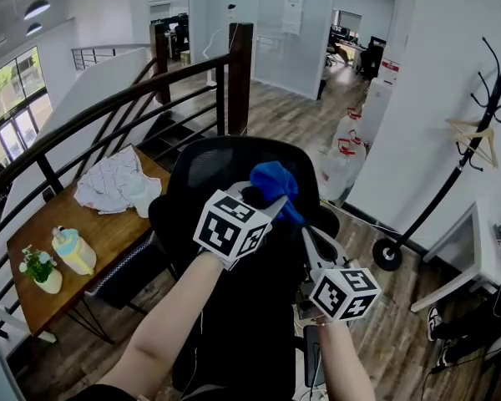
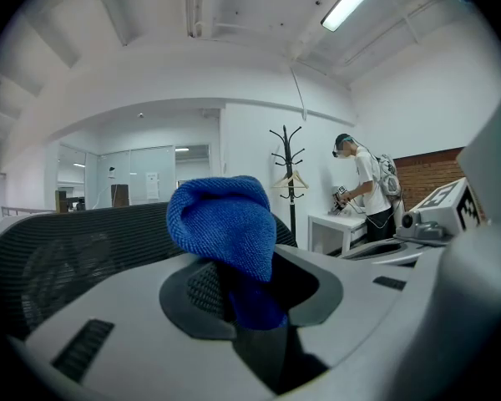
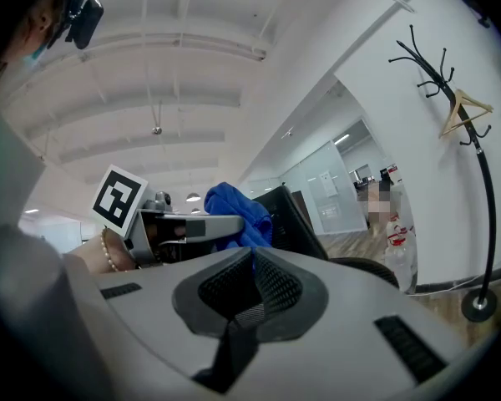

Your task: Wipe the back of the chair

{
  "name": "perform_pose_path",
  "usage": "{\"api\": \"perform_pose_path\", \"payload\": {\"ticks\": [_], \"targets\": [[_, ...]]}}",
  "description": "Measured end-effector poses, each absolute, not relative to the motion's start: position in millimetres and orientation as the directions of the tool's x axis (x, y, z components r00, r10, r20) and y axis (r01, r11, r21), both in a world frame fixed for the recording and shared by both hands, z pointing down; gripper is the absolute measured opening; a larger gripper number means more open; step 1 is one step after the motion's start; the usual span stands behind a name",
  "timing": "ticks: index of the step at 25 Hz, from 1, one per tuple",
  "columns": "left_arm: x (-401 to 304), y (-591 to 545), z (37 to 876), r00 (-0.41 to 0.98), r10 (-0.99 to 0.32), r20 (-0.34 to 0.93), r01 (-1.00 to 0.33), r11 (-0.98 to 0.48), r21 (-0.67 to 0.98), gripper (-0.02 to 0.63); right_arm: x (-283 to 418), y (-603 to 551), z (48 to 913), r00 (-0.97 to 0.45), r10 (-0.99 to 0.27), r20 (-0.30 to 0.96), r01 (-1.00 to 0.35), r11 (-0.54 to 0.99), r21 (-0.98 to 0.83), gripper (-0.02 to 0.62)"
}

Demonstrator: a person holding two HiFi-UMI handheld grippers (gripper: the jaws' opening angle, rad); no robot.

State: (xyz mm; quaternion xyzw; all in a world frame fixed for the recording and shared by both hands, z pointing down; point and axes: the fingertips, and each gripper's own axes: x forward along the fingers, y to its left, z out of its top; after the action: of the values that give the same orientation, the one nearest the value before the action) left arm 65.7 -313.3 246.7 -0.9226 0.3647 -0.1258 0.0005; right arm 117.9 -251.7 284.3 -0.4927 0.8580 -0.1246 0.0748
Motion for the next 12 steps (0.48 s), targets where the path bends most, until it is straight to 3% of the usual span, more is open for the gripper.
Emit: {"api": "perform_pose_path", "payload": {"ticks": [12], "targets": [[-3.9, -322.4, 247.7, 0.594, -0.769, 0.238, -0.777, -0.625, -0.081, 0.123, 71.5, -262.1, 283.4, -0.577, -0.816, 0.011, -0.788, 0.554, -0.269, 0.031]]}}
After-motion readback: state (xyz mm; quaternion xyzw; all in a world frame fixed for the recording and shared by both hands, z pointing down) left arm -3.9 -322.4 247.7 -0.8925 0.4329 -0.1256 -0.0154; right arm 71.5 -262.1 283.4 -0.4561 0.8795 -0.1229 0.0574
